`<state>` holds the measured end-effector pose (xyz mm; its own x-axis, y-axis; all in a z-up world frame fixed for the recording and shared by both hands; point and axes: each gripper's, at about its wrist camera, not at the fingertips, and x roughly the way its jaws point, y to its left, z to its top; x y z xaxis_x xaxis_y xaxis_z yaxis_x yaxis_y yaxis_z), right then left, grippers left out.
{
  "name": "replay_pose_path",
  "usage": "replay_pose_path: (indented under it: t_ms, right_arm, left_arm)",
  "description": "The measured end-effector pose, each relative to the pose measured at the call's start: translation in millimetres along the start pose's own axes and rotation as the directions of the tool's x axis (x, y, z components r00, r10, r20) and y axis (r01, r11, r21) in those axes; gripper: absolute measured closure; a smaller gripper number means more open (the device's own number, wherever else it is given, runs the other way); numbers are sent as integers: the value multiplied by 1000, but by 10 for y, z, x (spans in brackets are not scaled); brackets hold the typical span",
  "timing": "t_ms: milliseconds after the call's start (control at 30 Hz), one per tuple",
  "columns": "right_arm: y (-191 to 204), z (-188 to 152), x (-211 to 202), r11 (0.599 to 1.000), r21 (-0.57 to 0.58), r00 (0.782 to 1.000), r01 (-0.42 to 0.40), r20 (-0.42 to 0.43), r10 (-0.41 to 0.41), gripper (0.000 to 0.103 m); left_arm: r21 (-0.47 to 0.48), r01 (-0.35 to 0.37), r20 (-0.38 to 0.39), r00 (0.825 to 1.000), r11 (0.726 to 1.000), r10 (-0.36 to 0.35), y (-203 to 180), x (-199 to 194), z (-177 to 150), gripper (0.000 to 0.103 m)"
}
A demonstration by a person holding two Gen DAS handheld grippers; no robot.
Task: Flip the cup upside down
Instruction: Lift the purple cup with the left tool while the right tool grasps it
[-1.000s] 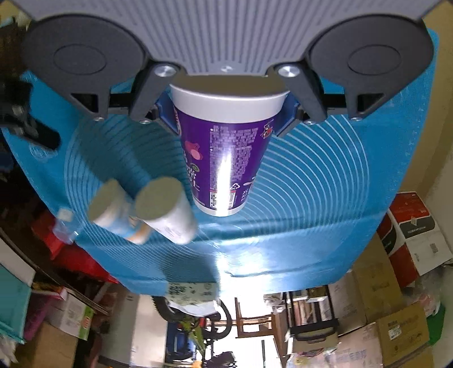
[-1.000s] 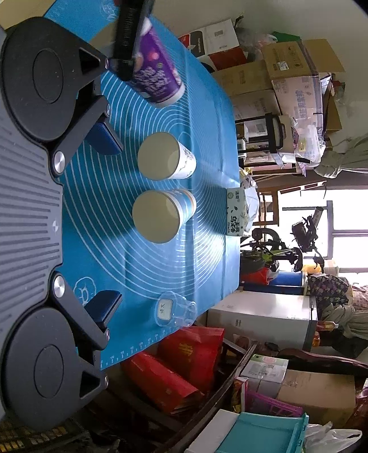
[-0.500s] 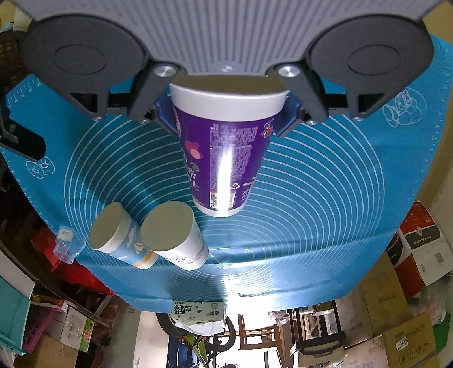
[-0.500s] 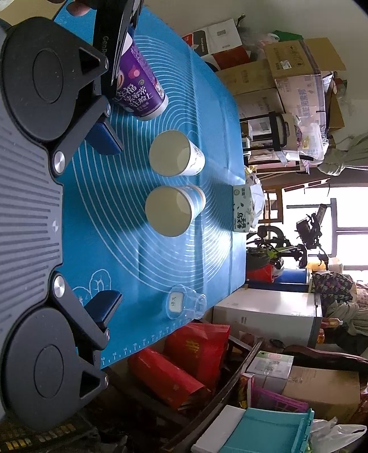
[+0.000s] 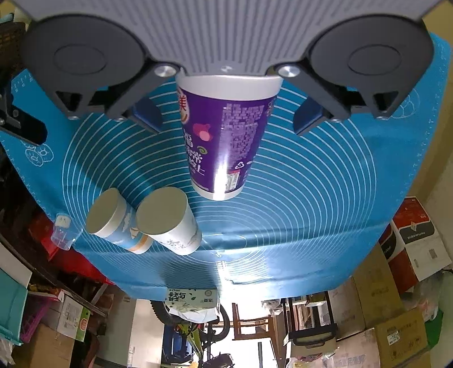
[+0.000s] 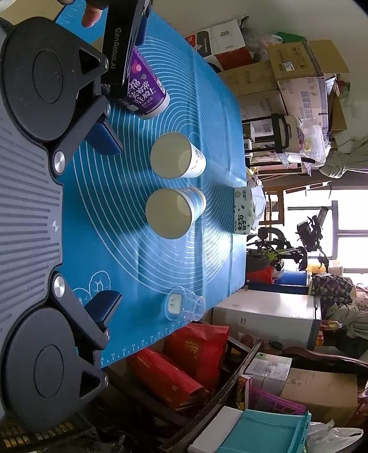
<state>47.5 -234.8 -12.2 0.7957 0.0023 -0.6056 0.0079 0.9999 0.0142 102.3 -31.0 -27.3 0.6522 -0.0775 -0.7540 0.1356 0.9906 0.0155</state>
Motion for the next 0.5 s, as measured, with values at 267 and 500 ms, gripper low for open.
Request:
replay_pose_path:
  t_ms: [267, 500]
  right_arm:
    - [40, 43, -47, 1000, -9, 1000, -10, 4, 10, 0]
    - [209, 254, -9, 996, -37, 996, -85, -22, 84, 0]
  left_arm:
    - [-5, -25, 48, 999, 1000, 25, 34, -145, 70, 4]
    - [-21, -12, 125, 992, 1000, 15, 184, -498, 218, 4]
